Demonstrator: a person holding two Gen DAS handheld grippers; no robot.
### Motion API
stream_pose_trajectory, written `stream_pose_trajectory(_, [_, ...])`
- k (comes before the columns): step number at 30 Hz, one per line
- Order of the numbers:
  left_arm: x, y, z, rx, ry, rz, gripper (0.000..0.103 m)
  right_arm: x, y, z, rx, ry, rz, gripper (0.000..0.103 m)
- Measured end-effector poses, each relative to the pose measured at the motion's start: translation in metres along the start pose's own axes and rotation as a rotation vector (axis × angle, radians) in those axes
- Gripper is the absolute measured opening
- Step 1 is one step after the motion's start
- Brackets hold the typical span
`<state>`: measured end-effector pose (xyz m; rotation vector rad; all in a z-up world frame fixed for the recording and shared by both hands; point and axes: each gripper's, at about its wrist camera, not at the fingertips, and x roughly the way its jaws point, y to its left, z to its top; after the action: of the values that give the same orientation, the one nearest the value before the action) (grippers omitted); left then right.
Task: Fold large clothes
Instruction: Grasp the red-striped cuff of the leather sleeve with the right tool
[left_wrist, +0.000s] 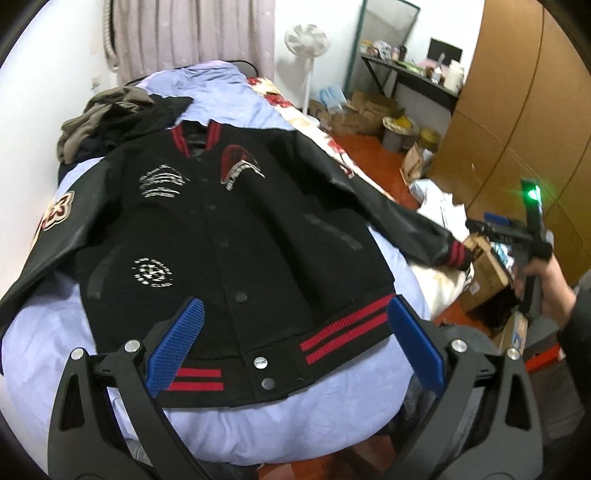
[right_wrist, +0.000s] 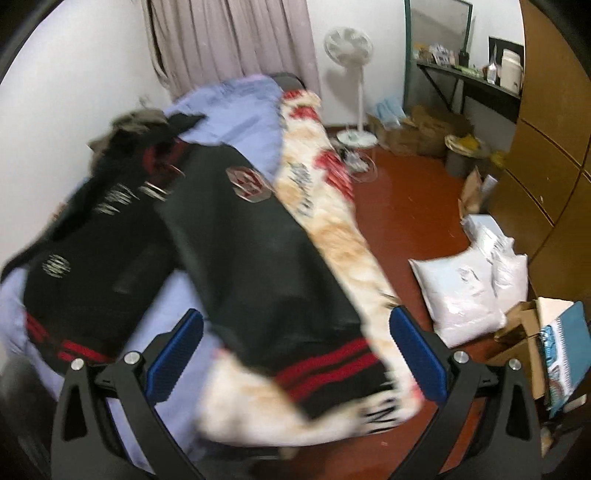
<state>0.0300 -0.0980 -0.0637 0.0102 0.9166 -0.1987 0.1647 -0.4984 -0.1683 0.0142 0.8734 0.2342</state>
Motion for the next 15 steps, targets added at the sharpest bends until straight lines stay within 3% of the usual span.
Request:
stream_pose_trajectory(3, [0.013, -0.004, -0.001, 0.016, 0.024, -0.006, 0.097, 0.028, -0.027, -0.004, -0.002, 0.054, -0.002, 0.099])
stream_pose_trajectory(8, [0.039, -0.002, -0.003, 0.007, 0.035, -0.028, 0.097, 0.073, -0.06, -0.017, 0.047, 0.112, 0.108, 0.099])
stream_pose_trajectory(13, [0.062, 0.011, -0.006, -0.014, 0.043, -0.025, 0.097, 0.093, -0.061, -0.023, 0.105, 0.151, 0.237, 0.098])
stream_pose_trajectory(15, [0.069, 0.019, -0.006, -0.032, 0.048, -0.022, 0.097, 0.094, -0.054, -0.022, 0.106, 0.174, 0.27, 0.091])
